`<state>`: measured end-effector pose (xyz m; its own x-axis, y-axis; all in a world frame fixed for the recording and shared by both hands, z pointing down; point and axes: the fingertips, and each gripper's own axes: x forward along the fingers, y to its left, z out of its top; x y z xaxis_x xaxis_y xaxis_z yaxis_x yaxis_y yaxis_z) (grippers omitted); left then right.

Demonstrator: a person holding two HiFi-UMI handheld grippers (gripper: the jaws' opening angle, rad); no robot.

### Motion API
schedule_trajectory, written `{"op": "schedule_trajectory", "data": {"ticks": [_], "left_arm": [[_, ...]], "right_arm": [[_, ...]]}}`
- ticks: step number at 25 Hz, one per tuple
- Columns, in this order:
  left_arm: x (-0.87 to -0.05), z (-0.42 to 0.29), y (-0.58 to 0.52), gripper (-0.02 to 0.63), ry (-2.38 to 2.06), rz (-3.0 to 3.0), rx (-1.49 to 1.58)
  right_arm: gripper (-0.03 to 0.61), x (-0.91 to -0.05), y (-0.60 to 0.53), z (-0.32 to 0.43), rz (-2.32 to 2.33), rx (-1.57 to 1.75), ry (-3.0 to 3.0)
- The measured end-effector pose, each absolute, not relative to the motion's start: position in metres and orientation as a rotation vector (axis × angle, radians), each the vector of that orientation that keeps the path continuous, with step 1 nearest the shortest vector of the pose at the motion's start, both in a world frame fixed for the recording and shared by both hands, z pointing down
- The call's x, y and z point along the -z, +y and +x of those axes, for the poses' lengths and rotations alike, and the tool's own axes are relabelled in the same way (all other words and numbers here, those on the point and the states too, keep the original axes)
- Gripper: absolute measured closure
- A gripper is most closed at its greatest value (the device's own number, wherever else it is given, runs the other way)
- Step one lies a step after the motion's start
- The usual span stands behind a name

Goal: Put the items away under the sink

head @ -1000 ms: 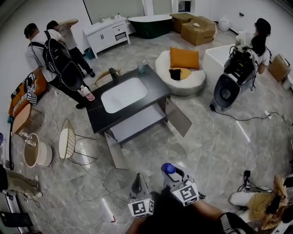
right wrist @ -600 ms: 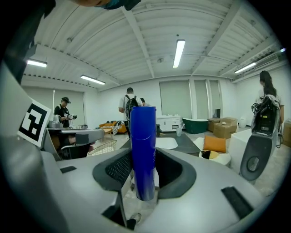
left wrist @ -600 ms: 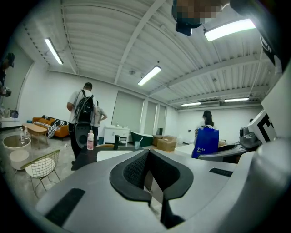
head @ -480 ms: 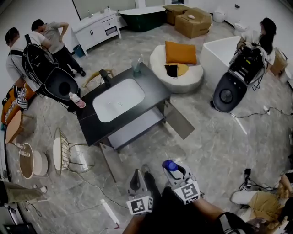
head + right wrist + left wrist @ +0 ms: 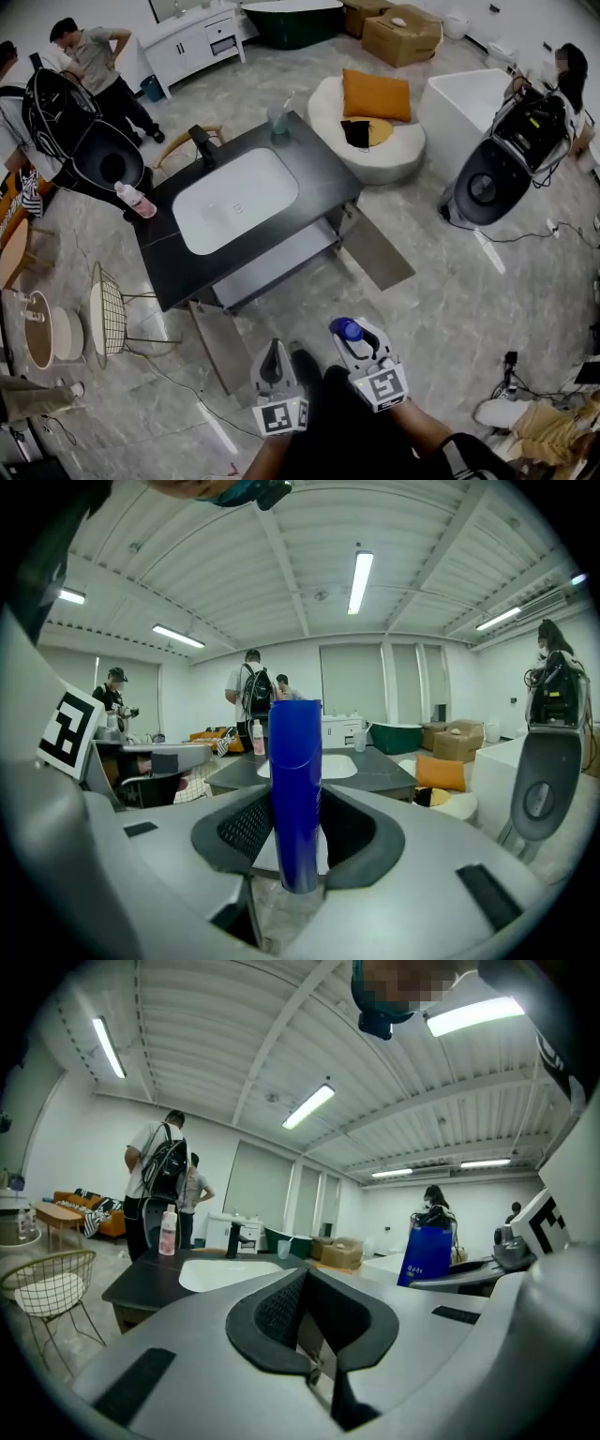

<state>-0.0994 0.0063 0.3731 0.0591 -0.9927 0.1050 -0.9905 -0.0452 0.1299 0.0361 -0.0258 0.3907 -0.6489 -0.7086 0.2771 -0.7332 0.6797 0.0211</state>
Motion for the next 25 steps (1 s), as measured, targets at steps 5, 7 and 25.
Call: {"op": "schedule_trajectory", "data": {"ticks": [5,7,25], "left_arm": [[-0.434,-0.094,-0.020,0.598,-2.015,2.193,0.028],[-0.464,-0.096,-0.032,0.598,-1.999,2.202,0.032],[-0.693,-0.101,-0.088,0.600,-1.963,2.282,0.088]], "right_arm": [[0.426,-0.463,-0.057,0.041,1.190,-0.141,-2.619],[0.426,-0.495,-0.070,0.040,1.201,-0.136,-2.616],[0.426,-0.751,-0.147,0.017,1.253,-0.092,-2.655]]}}
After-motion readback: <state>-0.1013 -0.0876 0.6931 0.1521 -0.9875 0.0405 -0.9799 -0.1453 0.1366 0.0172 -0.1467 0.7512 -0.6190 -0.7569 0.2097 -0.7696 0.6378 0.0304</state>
